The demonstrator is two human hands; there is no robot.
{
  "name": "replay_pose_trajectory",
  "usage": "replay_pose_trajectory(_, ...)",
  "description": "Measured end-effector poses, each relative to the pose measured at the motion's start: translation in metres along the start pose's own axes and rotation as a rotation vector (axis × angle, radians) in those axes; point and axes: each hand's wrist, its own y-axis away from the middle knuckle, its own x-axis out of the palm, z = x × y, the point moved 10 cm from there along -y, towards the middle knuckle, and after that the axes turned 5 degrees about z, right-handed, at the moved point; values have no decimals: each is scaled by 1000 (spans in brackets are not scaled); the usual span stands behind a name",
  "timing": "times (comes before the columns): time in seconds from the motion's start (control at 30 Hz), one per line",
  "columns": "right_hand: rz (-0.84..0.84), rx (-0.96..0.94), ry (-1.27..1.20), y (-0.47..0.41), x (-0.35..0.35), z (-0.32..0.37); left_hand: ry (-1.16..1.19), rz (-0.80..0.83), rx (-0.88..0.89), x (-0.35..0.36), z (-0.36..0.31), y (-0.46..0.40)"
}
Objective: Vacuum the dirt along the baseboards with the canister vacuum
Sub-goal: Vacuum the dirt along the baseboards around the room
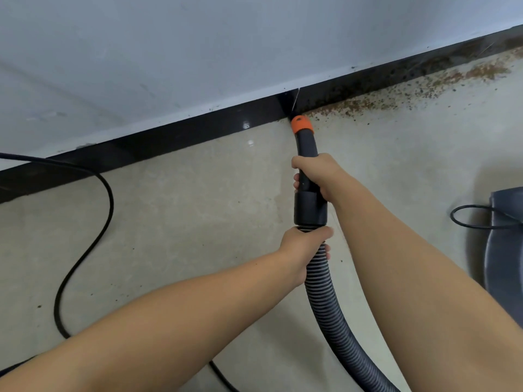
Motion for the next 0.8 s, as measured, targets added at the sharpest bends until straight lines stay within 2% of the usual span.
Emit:
replay_pose_trajectory(0.33, 64, -1, 63, 4, 18, -12, 33, -32, -6, -8, 19, 2)
replay_pose_trajectory(0.53, -85, -8, -60, -7, -24, -2, -37, 57, -15, 8, -4, -12)
replay_pose_trajectory(0.8, -120, 13, -87, -29, -66, 11, -130, 96, -6, 39, -30, -36)
